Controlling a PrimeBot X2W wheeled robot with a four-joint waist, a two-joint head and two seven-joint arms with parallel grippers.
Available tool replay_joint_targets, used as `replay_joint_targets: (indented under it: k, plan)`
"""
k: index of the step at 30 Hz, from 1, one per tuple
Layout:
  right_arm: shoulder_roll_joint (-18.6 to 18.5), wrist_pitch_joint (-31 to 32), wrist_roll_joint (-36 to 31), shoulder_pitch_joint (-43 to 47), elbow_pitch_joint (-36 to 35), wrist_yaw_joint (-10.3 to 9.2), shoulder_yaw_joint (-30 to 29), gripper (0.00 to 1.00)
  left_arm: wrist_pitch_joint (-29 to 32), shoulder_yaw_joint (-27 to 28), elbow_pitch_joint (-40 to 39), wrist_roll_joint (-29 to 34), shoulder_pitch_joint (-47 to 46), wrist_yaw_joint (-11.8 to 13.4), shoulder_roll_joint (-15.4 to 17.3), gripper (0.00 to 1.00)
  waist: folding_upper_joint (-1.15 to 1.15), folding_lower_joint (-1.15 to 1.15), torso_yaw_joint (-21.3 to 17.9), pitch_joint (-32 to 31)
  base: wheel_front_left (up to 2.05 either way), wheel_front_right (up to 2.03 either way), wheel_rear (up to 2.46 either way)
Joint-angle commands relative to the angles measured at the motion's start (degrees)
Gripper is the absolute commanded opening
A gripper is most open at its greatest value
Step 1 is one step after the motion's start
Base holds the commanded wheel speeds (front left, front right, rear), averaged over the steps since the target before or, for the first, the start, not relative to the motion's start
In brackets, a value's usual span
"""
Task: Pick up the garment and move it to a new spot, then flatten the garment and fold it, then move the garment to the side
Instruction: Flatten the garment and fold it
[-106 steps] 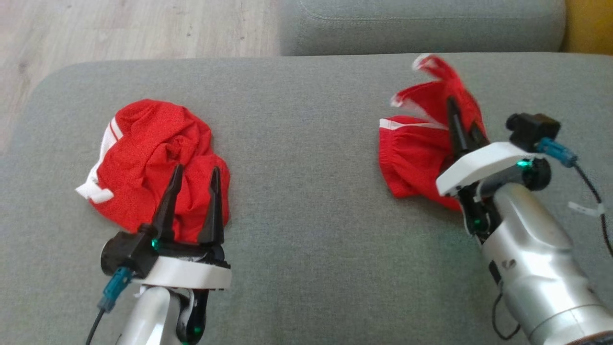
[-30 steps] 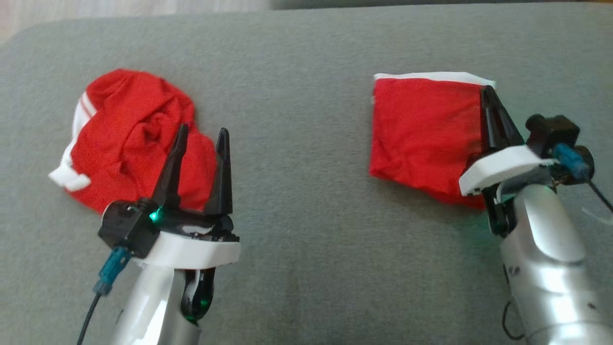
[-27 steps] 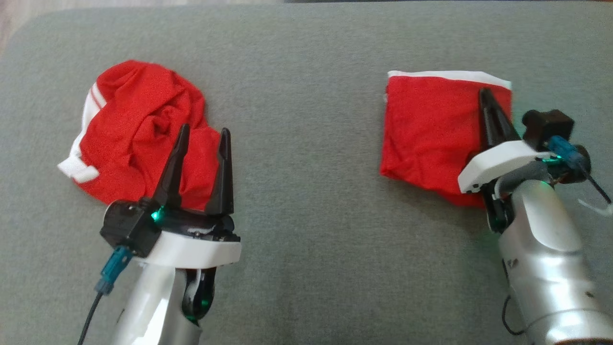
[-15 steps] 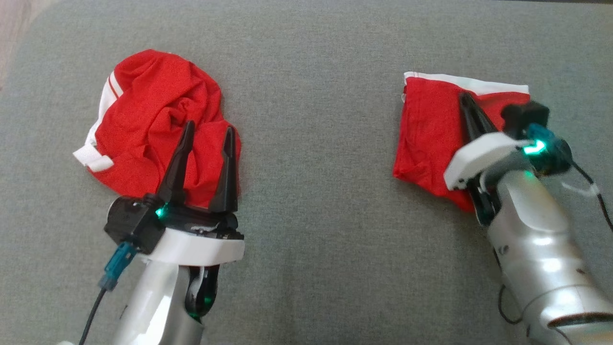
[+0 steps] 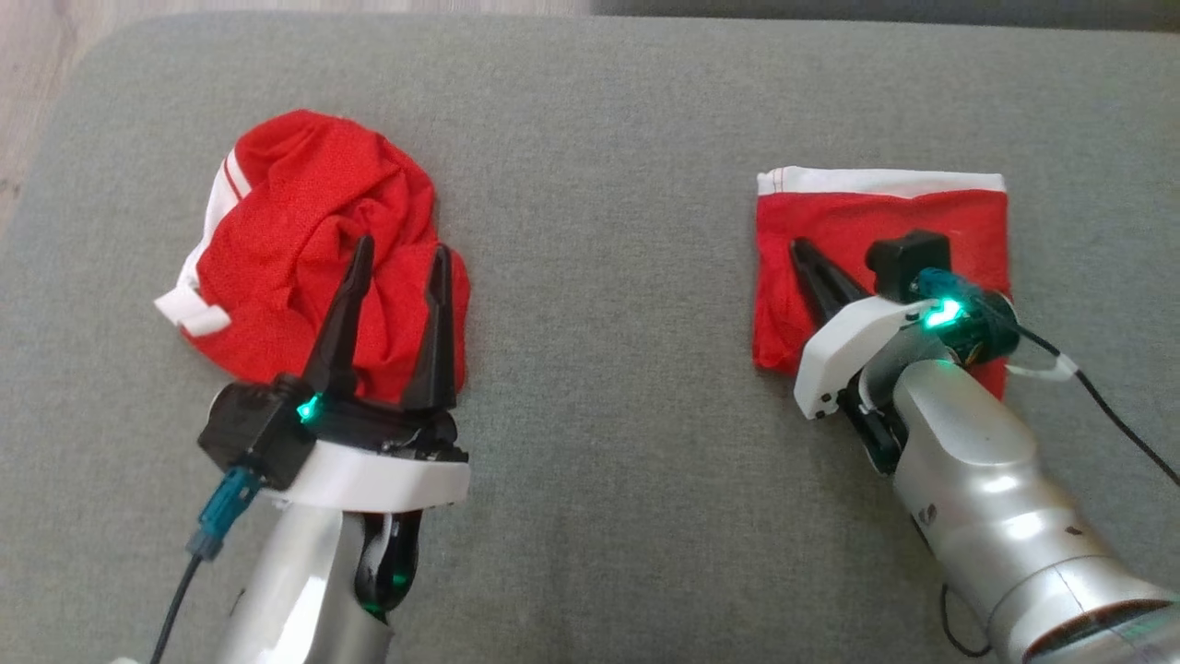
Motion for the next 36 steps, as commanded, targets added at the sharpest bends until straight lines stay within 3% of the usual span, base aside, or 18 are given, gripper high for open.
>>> replay_joint_targets:
  k: [1, 9, 14, 22, 23, 24, 30, 36]
  plan:
    - [0.74, -0.54, 0.81, 0.22, -1.05, -0.04, 1.47, 0.00, -0.30, 2.23, -1.45, 0.08, -0.89, 0.09, 0.25, 1.00, 0.00, 0.00, -0.55, -0.68, 0.00, 0.00, 0.00]
    - [0.74, -2.89, 2.40, -0.90, -4.40, -0.04, 0.31, 0.00, -0.30, 4.46, -1.74, 0.76, 1.79, 0.09, 0.25, 1.00, 0.00, 0.00, -4.68, -4.87, 0.00, 0.00, 0.00]
    - [-0.78, -2.96, -1.38, 2.46, -14.64, -0.04, -7.18, 0.00, -0.30, 5.58, -2.20, 0.82, 3.38, 0.09, 0.25, 1.00, 0.00, 0.00, -7.61, -7.27, 0.00, 0.00, 0.00]
    - [-0.43, -2.97, -6.84, 15.74, -31.72, -0.04, -17.74, 0.00, -0.30, 6.94, -2.51, 0.56, 6.20, 0.09, 0.25, 1.00, 0.00, 0.00, -11.37, -10.06, 0.00, 0.00, 0.00]
    - [-0.21, -2.98, -7.59, 17.54, -33.64, -0.04, -18.65, 0.62, -0.30, 7.04, -2.51, 0.49, 6.55, 0.09, 0.25, 1.00, 0.00, 0.00, -11.70, -10.23, 0.00, 0.00, 0.00]
    - [0.01, -2.98, -8.26, 19.31, -35.46, -0.04, -19.22, 1.00, -0.30, 7.13, -2.52, 0.43, 6.91, 0.09, 0.25, 1.00, 0.00, 0.00, -12.03, -10.37, 0.00, 0.00, 0.00]
    - [0.68, -2.98, -9.11, 27.38, -41.96, -0.04, -19.09, 1.00, -0.30, 7.33, -1.90, 0.20, 8.46, 0.09, 0.25, 1.00, 0.00, 0.00, -13.53, -10.47, 0.00, 0.00, 0.00]
    - [0.72, -2.98, -7.42, 28.78, -43.71, -0.04, -17.75, 1.00, -0.30, 7.58, -1.63, -0.46, 8.52, 0.09, 0.25, 1.00, 0.00, 0.00, -13.76, -9.77, 0.00, 0.00, 0.00]
